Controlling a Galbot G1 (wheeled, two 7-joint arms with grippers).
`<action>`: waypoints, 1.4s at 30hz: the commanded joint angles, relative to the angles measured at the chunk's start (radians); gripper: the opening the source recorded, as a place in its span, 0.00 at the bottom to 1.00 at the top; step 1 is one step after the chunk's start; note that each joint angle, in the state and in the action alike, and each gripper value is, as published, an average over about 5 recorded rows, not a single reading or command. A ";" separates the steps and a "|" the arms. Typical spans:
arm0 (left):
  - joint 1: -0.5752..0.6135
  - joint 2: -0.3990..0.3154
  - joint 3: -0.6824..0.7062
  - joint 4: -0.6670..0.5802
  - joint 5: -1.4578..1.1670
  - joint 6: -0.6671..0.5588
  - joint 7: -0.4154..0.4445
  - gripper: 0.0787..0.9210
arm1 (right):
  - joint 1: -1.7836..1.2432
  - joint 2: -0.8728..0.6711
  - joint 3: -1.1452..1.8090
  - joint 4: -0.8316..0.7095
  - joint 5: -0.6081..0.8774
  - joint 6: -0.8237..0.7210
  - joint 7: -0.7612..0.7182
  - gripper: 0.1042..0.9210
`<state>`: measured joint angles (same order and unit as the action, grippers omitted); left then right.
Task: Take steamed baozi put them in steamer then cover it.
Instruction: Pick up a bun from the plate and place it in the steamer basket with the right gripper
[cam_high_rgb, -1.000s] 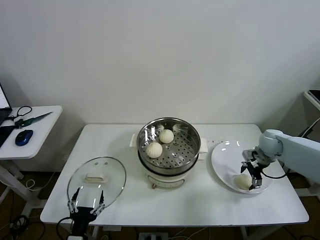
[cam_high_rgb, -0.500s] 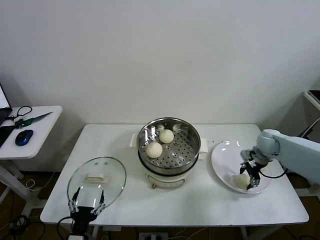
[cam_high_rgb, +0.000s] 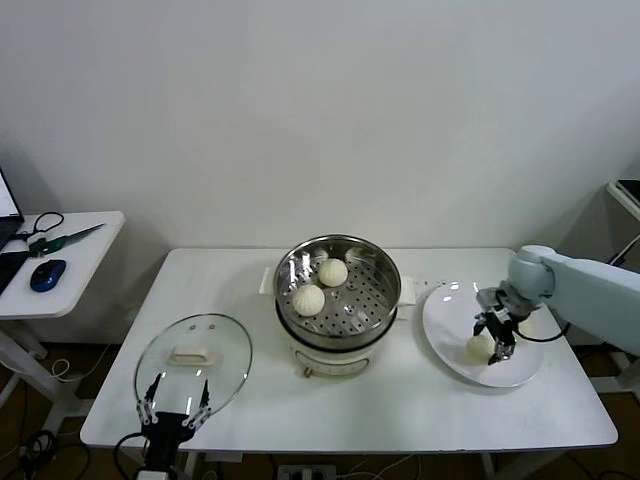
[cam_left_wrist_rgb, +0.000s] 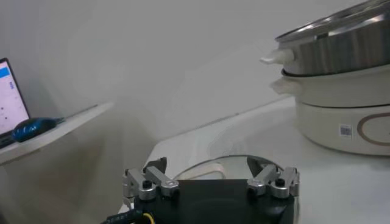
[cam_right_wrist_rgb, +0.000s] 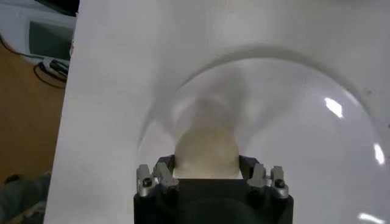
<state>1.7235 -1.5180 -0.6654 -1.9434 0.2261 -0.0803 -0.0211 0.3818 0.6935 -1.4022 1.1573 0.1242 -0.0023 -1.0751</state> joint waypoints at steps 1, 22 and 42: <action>-0.001 0.000 0.004 -0.002 0.007 0.003 0.001 0.88 | 0.284 0.094 -0.069 0.013 -0.168 0.359 -0.047 0.70; -0.003 -0.007 0.008 -0.003 0.009 0.006 0.000 0.88 | 0.395 0.534 -0.009 0.130 -0.245 0.595 -0.045 0.71; -0.002 0.005 -0.009 0.017 -0.031 -0.003 0.000 0.88 | 0.237 0.634 -0.088 0.185 -0.237 0.565 -0.049 0.72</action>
<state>1.7193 -1.5162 -0.6718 -1.9320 0.2046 -0.0813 -0.0207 0.6580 1.2790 -1.4700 1.3069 -0.1072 0.5529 -1.1212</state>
